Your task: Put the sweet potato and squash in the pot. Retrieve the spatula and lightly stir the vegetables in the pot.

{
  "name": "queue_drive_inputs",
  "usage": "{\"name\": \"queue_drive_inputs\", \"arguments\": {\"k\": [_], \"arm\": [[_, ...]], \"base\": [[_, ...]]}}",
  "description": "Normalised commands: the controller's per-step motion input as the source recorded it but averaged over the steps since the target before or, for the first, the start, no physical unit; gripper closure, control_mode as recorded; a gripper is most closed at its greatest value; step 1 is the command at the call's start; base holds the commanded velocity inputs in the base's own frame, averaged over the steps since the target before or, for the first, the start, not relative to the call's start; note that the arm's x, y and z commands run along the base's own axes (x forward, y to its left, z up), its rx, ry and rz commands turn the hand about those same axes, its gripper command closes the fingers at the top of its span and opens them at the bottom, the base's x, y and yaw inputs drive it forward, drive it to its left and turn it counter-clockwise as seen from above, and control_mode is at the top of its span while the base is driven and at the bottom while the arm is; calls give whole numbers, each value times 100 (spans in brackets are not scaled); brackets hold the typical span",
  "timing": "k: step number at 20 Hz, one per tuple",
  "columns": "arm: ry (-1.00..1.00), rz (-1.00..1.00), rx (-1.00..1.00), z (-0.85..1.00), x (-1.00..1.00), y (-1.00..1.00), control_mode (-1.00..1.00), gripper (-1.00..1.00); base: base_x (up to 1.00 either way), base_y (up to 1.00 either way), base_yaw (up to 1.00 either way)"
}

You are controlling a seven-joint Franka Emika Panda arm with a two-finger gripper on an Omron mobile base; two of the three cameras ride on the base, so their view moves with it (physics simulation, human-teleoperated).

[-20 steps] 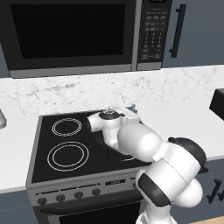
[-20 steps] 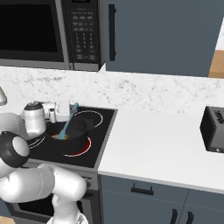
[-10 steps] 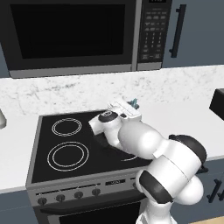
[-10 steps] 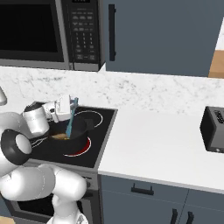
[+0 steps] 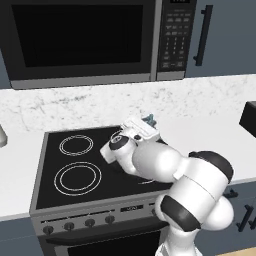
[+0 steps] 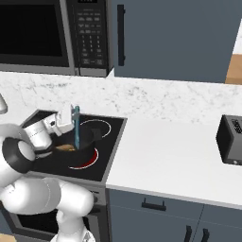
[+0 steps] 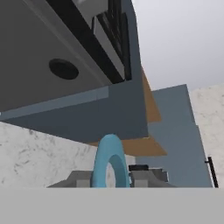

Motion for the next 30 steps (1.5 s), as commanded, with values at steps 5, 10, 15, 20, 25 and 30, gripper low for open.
{"name": "queue_drive_inputs", "arguments": {"k": [5,10,15,20,25,30], "arm": [[-7,-5,-3,-48,-15,35,-100,100],[-5,-11,0,-32,-4,27,-100,100],[0,-8,0,-64,-20,40,-100,100],[0,-4,1,-63,-34,29,-100,100],[0,-4,10,-33,-27,26,-100,100],[0,-4,21,-13,-27,29,-100,100]], "base": [[0,0,0],[0,0,0],[0,0,0],[0,0,0],[0,0,0],[0,0,0]]}}
